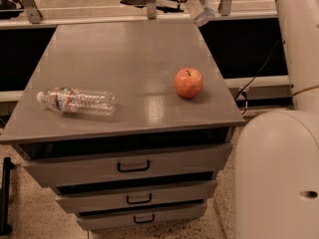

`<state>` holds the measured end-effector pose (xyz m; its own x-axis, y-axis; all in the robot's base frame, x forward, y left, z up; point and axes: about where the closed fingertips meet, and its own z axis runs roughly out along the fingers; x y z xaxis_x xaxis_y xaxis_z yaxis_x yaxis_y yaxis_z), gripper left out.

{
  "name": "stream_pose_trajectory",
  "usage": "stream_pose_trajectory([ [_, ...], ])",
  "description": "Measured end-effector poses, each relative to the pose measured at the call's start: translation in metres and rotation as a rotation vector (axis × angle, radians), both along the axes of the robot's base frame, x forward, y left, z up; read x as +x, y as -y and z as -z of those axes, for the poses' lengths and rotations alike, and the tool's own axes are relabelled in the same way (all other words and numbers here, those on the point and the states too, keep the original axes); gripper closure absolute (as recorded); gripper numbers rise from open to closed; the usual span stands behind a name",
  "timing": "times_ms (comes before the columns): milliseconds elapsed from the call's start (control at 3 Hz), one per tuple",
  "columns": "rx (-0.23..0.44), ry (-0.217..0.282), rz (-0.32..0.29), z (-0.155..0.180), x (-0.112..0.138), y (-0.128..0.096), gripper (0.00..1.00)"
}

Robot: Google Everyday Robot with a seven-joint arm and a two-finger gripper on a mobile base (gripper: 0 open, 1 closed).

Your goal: Place blue plastic bottle upright

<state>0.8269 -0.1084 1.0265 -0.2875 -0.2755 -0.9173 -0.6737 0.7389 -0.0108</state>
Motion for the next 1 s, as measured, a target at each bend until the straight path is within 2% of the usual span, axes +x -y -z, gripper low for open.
stream_pose_trajectory([
  [333, 0.072, 0.052, -0.040, -0.009, 0.006, -0.014, 1.00],
  [667, 0.150, 0.186, -0.094, -0.027, 0.014, -0.038, 1.00],
  [1000, 0.195, 0.307, -0.156, -0.032, 0.014, -0.056, 1.00],
])
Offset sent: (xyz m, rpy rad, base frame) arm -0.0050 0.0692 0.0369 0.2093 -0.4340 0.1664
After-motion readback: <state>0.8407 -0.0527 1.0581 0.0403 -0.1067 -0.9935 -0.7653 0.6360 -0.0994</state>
